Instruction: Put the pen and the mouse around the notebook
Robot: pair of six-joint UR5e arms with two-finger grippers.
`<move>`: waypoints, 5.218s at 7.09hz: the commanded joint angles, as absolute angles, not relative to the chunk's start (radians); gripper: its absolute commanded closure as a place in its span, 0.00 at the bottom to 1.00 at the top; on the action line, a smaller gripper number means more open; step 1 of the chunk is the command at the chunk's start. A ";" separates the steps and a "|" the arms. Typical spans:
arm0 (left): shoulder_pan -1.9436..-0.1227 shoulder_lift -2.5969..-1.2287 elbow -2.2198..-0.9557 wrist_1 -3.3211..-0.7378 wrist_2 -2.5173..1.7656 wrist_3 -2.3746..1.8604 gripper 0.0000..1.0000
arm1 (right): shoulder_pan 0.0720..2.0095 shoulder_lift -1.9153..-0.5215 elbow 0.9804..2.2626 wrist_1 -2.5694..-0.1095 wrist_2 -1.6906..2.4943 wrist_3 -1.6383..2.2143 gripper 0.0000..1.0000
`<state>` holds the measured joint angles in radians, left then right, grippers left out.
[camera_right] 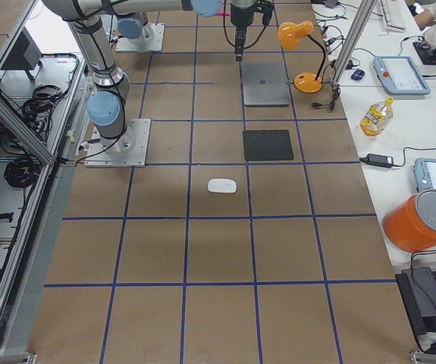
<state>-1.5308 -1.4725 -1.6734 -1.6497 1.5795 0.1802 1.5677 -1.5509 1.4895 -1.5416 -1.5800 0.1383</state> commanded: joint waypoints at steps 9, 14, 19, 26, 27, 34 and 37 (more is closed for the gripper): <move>-1.499 -1.465 -1.687 -1.637 1.578 0.189 0.00 | 1.426 -1.546 1.480 -1.474 -1.611 -0.025 0.00; -1.307 -1.500 -1.751 -1.593 1.680 0.192 0.00 | 1.107 -1.522 1.604 -1.527 -1.612 -0.380 0.02; -0.947 -1.623 -1.970 -1.155 1.651 0.648 0.00 | 0.864 -1.341 1.994 -2.123 -1.609 -0.661 0.00; -0.900 -1.922 -1.964 -0.885 1.588 0.830 0.00 | 0.864 -1.258 2.065 -2.301 -1.611 -0.672 0.02; -0.891 -1.940 -1.962 -0.885 1.588 0.831 0.00 | 0.864 -1.256 2.065 -2.307 -1.612 -0.672 0.08; -0.871 -1.960 -1.957 -0.885 1.586 0.822 1.00 | 0.905 -1.301 1.923 -2.169 -1.603 -0.637 0.60; -0.873 -1.948 -1.953 -0.885 1.585 0.821 1.00 | 1.170 -1.255 1.718 -2.072 -1.594 -0.464 0.61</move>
<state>-0.8715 -1.9555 -1.9547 -0.8830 1.5866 0.8223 1.0696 -1.2811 1.7856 -2.0899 -1.6016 -0.5514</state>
